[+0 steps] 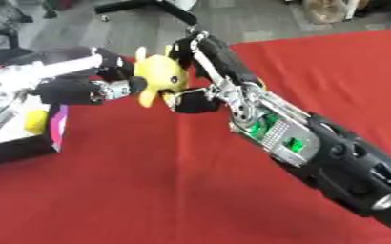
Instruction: Pick up the objects with one hand, pass them to the other hand, and then place them into the box on the other side of the table.
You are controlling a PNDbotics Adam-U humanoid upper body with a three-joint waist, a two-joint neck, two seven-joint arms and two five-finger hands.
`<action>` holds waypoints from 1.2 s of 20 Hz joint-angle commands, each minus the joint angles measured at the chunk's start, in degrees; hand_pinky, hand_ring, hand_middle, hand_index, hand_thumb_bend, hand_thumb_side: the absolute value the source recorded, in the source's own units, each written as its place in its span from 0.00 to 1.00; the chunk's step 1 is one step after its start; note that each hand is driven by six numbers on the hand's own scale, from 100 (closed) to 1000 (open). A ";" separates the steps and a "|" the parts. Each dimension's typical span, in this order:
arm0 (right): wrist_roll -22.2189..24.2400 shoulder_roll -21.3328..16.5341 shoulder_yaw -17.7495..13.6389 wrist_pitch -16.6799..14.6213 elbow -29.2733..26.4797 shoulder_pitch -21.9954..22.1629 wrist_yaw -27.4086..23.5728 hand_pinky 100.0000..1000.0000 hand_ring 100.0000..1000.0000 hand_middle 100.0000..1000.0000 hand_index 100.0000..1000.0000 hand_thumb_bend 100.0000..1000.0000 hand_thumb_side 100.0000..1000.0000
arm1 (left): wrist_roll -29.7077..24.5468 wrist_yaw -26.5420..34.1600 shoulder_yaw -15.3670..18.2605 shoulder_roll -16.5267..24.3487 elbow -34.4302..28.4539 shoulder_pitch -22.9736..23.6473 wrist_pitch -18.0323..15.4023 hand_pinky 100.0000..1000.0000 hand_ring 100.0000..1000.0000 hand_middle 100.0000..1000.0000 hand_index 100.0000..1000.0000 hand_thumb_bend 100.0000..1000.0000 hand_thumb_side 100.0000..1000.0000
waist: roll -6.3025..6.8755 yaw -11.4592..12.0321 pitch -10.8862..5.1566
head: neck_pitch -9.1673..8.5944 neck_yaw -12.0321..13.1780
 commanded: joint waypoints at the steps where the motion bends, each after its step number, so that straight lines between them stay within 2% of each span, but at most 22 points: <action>1: -0.14 -0.57 -0.31 -0.47 -0.81 -1.02 0.21 0.40 0.54 0.32 0.43 0.10 0.00 | 0.44 -1.78 0.85 -0.02 0.03 -1.46 0.45 0.84 0.77 0.73 0.85 0.24 0.93 | 0.64 -0.05 -0.45 | -0.09 0.10; 21: 1.06 -0.03 0.44 -2.53 -0.81 -1.70 0.60 0.39 0.54 0.32 0.43 0.11 0.00 | 2.86 -0.53 0.75 -4.12 2.60 -1.77 0.62 0.84 0.75 0.71 0.83 0.18 0.95 | 0.63 -0.44 -0.17 | -0.09 0.49; 24: 0.85 -0.03 0.45 -2.76 -0.81 -1.73 0.67 0.39 0.54 0.32 0.43 0.04 0.00 | 2.49 -1.13 0.57 -4.57 3.56 -1.63 0.68 0.83 0.75 0.70 0.81 0.17 0.93 | 0.65 -0.48 -0.14 | -0.09 0.55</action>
